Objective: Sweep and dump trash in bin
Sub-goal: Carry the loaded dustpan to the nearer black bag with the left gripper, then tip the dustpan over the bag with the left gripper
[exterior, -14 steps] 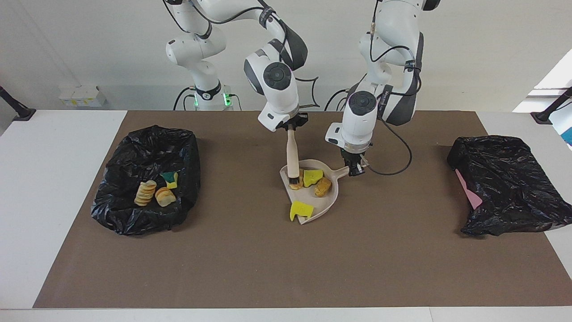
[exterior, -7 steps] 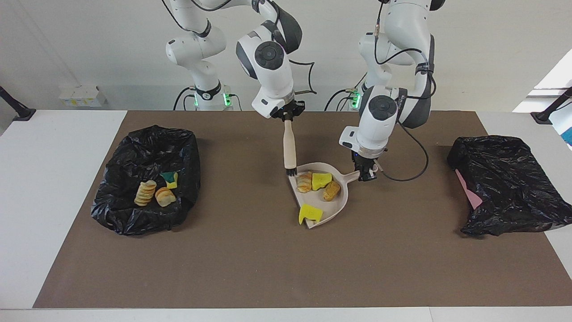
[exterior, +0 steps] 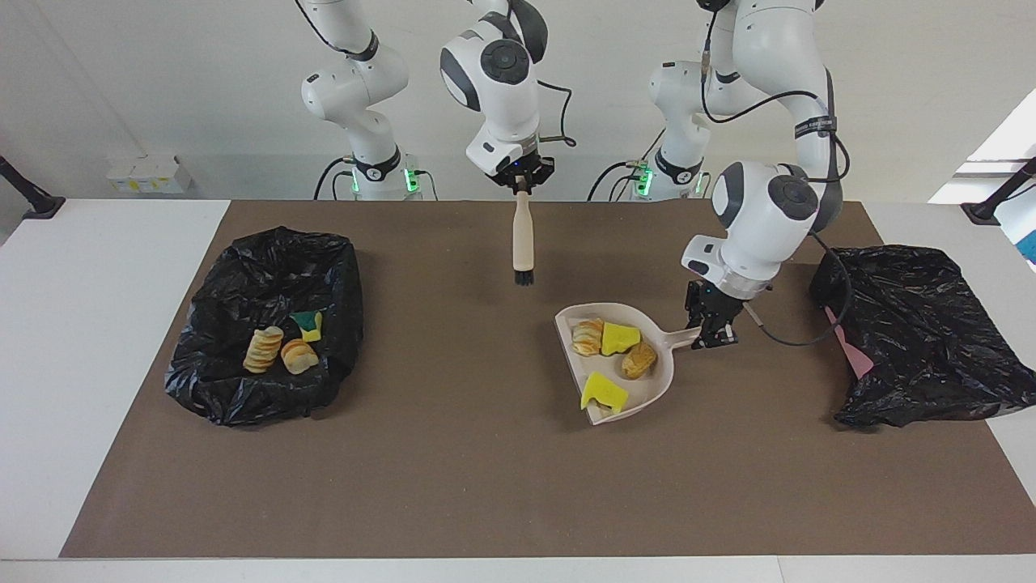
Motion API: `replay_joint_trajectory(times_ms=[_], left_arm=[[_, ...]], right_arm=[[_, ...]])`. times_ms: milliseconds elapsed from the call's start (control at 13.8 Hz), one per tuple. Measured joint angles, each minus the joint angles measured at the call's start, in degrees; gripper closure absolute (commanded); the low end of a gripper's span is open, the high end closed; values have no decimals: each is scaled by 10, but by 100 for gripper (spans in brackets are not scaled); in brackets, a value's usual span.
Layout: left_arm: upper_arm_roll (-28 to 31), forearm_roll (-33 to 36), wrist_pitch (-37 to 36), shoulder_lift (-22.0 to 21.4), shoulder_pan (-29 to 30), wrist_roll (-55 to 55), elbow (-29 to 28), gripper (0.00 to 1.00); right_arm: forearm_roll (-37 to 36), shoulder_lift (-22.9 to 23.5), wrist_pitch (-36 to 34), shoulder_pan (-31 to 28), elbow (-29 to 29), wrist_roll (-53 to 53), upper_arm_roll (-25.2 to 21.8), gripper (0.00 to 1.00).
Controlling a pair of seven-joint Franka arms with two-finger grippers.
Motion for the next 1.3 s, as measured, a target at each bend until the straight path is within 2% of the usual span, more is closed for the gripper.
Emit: replay_joint_trajectory(times_ms=[145,507,725,1015,1160,1305], left_arm=[[0,0,-36,0,28,37,31,100],[6,2,-186,-9,103,101,117,100],[9,34,-231,-15,152,145,146,100],[11,69,-240,-15,247,255,155,100],[12,109,-232,-15,288,294,159,100],[12,148,-206,-15,325,323,161,100]], right_arm=[[0,-1,18,37,-21,31,1,100],[0,-1,109,124,-88,79,3,100],[0,0,163,154,-132,96,3,100],[0,3,185,157,-158,109,2,100],[1,5,195,157,-160,117,2,89],[10,8,202,157,-161,119,2,86]])
